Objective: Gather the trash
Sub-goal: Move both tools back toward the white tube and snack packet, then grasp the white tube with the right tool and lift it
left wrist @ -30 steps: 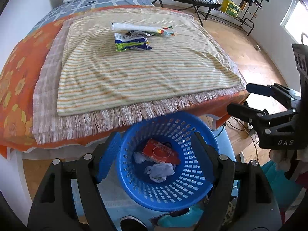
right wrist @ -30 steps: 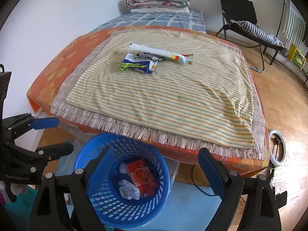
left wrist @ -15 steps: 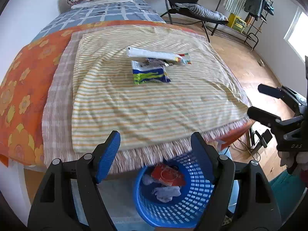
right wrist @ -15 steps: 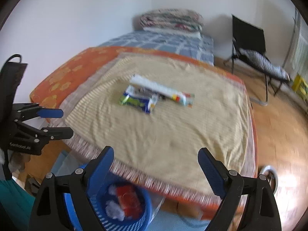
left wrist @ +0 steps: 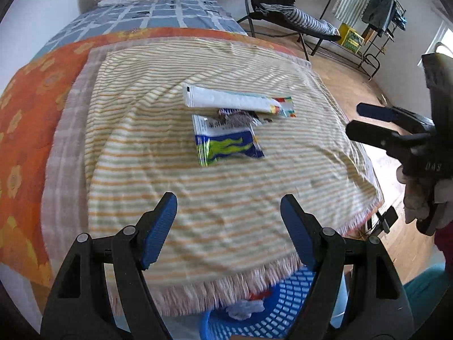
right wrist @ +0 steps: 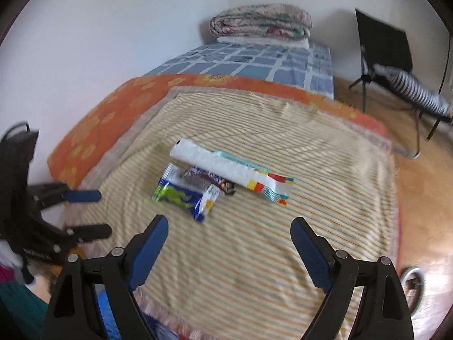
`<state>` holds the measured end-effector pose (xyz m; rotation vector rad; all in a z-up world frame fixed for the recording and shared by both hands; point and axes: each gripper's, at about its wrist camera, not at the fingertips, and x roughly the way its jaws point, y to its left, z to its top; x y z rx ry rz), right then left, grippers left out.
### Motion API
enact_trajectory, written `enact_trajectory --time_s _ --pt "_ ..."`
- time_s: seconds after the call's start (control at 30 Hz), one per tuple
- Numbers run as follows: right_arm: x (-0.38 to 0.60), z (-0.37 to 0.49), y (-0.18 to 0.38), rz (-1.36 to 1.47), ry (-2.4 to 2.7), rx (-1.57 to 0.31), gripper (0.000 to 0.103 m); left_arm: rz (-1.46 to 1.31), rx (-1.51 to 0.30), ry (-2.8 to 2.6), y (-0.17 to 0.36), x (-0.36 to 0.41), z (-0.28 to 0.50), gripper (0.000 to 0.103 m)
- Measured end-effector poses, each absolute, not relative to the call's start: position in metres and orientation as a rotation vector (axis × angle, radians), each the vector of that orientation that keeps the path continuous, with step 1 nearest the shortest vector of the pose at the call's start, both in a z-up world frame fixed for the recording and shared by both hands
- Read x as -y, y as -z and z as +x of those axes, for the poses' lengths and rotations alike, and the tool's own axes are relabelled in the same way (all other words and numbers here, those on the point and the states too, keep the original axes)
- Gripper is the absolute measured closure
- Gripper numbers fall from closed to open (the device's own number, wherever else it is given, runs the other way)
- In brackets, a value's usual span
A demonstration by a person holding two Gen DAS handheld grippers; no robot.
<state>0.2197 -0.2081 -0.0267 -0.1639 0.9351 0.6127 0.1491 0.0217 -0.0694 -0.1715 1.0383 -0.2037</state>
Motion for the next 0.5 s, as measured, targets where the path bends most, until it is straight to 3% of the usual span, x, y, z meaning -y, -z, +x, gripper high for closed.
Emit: enact_trajectory --time_s 0.27,0.43,0.5 --pt "0.198 0.287 0.060 -0.052 -0.646 -1.024 0.034 -0.221 -1.049 0.180 0.091 -0.034 0.192 0.026" --pt "0.190 0.319 0.074 0.013 -0.669 -1.058 0.040 -0.237 -1.058 0.182 0.103 -0.040 0.212 0.034" --pt "0.187 0.330 0.080 0.037 -0.674 -1.073 0.045 -0.246 -1.071 0.185 0.108 -0.041 0.219 0.043"
